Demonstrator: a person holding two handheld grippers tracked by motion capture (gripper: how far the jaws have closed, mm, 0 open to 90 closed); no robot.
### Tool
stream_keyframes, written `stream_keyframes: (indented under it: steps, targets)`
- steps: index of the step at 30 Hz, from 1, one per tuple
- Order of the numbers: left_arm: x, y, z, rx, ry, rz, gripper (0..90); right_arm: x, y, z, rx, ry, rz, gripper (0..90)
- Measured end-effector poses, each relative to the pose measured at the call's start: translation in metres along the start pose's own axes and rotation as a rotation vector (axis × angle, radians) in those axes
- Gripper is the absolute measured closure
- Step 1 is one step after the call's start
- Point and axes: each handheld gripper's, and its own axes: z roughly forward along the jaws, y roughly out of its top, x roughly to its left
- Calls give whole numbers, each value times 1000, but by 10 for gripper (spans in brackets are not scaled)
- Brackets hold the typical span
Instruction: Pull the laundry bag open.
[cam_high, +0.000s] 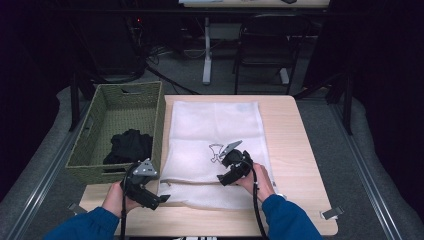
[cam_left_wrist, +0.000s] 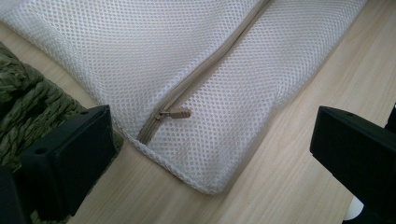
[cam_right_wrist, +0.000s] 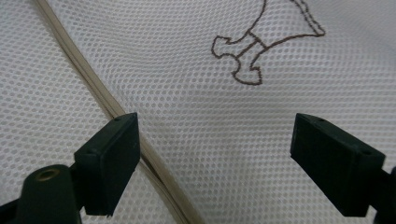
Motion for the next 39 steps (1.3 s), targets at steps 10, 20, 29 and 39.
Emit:
stream_keyframes:
  steps: [10,20,29,39]
  targets:
    - [1,-1,0,-3,-9,-2,0,7,-1,23,60,60,-51,225]
    - [0,0,1,0,-5,-2,0,1,-8,25,70,86,-26,342]
    - [1,-1,1,0,-1,-4,0,2,-7,23,60,64,-8,610]
    - [-4,1,2,13,30,29,0,12,-1,25,77,-24,-56,861]
